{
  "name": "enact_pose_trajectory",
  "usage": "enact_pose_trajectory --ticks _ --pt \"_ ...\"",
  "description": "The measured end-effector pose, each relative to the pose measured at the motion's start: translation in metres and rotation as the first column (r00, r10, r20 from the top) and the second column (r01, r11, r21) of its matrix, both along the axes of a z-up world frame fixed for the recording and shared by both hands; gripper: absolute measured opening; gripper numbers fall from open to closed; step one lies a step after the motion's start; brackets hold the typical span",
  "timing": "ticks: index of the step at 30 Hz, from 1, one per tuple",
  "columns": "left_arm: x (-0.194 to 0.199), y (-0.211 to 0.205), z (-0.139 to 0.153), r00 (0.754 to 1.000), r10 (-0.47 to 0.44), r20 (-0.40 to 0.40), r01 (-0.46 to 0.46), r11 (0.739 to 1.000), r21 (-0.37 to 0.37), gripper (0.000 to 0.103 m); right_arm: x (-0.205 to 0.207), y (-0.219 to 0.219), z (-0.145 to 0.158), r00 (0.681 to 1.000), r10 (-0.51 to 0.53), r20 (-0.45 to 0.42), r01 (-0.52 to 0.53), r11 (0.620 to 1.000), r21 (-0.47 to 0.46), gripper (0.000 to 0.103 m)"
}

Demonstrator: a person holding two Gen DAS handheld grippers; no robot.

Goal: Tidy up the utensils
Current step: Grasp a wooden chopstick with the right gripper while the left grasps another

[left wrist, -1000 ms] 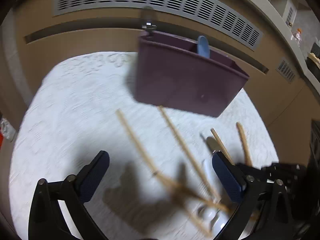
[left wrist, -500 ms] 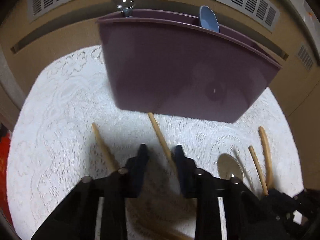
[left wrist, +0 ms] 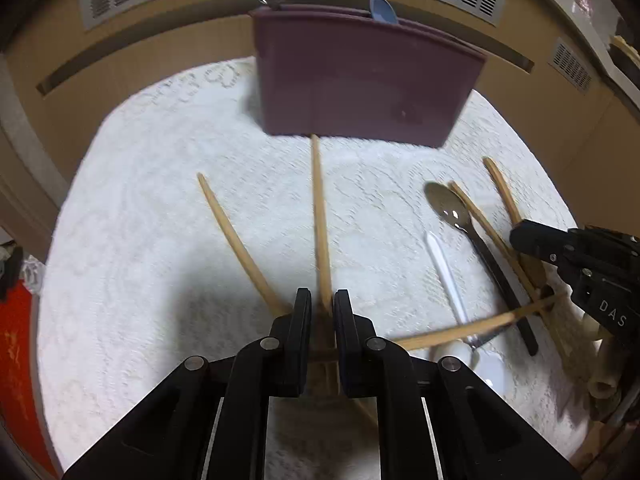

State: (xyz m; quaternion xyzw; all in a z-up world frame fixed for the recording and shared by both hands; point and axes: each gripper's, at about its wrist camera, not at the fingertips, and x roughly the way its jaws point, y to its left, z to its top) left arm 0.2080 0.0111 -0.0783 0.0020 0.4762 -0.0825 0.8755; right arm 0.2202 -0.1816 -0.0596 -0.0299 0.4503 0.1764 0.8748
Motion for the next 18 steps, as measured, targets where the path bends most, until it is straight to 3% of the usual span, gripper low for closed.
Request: enact_pose_trajectory --ticks 3,6,12,18 --pt "0.019 0.0 0.007 1.0 0.011 0.006 -0.011 1.0 -0.008 0.015 0.003 0.002 -0.001 1.0 0.001 -0.002 -0.001 1.0 -0.003 0.007" --pt "0.046 -0.011 0.008 1.0 0.004 0.022 -0.005 1.0 0.029 0.024 0.007 0.007 -0.006 1.0 0.004 -0.019 -0.004 1.0 -0.001 0.007" --pt "0.079 -0.024 -0.004 1.0 0.013 -0.021 -0.011 0.997 0.082 0.024 0.001 0.008 -0.009 1.0 0.013 -0.024 -0.013 1.0 -0.012 0.007" --pt "0.09 -0.018 -0.003 0.997 0.017 -0.077 -0.014 0.999 0.034 0.026 0.006 -0.003 -0.016 0.999 -0.015 -0.041 0.014 1.0 -0.015 0.007"
